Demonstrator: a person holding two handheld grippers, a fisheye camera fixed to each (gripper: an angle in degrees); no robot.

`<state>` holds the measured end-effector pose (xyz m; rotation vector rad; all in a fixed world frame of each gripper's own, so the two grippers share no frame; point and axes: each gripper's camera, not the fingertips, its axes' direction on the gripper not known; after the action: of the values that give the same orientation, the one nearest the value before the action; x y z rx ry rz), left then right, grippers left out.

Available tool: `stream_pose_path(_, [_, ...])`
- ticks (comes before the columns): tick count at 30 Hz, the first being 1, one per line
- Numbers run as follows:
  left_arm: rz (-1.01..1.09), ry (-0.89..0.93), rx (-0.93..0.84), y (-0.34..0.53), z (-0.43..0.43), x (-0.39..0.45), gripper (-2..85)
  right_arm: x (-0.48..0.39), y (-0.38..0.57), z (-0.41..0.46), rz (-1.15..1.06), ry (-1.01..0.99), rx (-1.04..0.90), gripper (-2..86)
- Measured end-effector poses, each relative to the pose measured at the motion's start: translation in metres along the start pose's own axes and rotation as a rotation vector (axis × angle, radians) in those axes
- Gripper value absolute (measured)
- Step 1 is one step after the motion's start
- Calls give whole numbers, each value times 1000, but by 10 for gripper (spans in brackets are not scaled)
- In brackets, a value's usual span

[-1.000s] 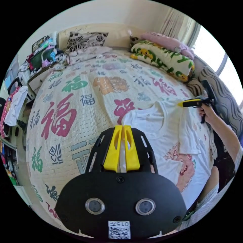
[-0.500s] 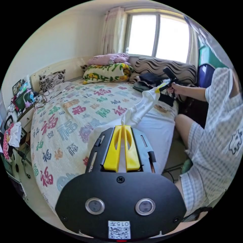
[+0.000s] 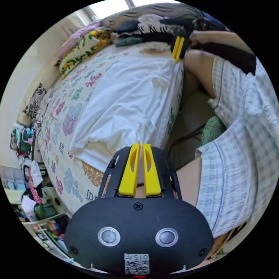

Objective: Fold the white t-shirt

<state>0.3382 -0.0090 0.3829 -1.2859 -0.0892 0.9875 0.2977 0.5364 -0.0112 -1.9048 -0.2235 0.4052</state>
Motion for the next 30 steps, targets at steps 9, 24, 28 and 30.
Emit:
stream_pose_path(9, [-126, -65, -39, 19, -27, -2, 6, -19, 24, 18, 173, 43, 142, 52])
stream_pose_path(24, [-1115, 352, 396, 211, 83, -190, 39, 81, 10, 52, 581, -273, 485, 79])
stream_pose_path(28, [-1272, 519, 489, 253, 143, -219, 62, 122, -10, 71, 660, -342, 474, 90])
stream_pose_path(30, [-1335, 584, 514, 275, 178, -231, 76, 138, -18, 81, 692, -372, 457, 93])
